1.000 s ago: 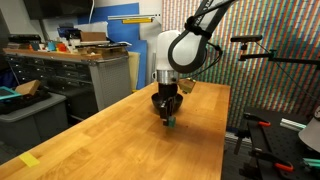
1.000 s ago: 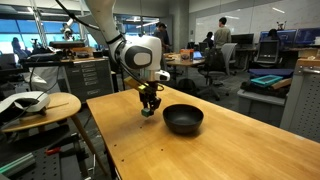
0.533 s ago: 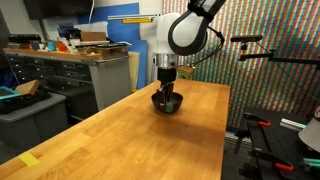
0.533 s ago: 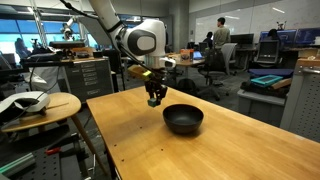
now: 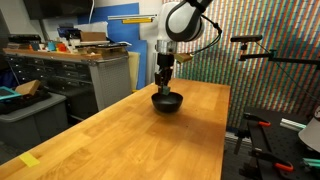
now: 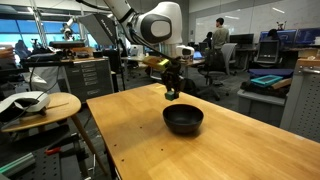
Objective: Put the green block in the black bowl
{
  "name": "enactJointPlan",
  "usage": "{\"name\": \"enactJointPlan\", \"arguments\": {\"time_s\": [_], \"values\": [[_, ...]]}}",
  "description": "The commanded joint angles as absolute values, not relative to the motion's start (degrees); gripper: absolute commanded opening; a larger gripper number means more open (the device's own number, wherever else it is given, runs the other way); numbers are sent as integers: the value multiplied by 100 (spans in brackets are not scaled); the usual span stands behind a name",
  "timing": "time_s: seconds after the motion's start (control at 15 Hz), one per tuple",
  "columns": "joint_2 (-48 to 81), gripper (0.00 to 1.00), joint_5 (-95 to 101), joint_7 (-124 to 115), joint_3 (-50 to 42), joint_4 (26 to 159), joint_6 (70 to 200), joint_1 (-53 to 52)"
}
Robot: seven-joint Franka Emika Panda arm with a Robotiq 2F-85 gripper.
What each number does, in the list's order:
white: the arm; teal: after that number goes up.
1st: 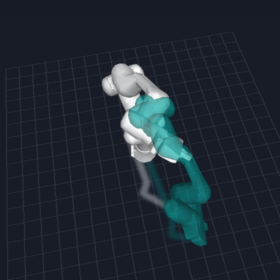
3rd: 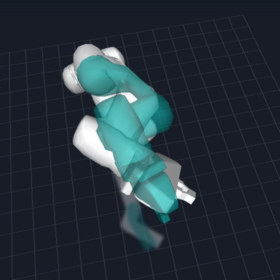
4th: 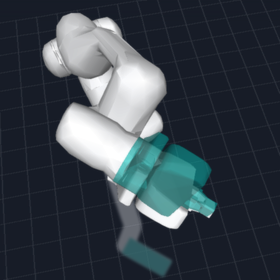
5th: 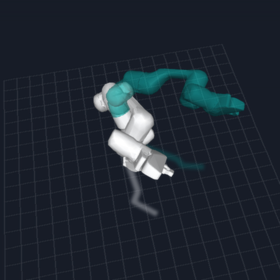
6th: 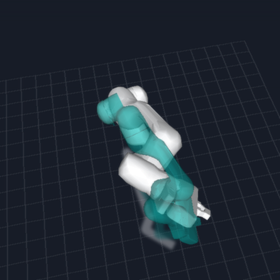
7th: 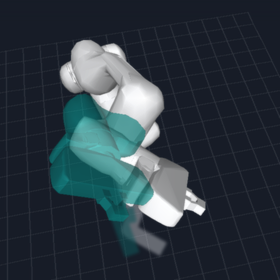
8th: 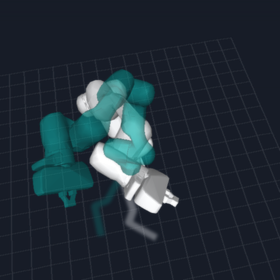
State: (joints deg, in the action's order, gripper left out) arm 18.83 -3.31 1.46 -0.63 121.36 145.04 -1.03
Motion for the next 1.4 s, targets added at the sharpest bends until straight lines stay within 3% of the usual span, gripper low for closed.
{"name": "enactJointPlan", "arguments": {"time_s": [0.0, 1.13, 1.2, 1.27, 1.33], "values": [[2155, 23, -215, 235, -170, 11599, 14149, 131], [3543, 23, -995, 776, 77, 10347, 13094, 896], [3562, 40, -1039, 786, 93, 10336, 13032, 914], [3569, 73, -1054, 789, 98, 10341, 13000, 919], [3571, 74, -1071, 786, 103, 10346, 12980, 924]]}}
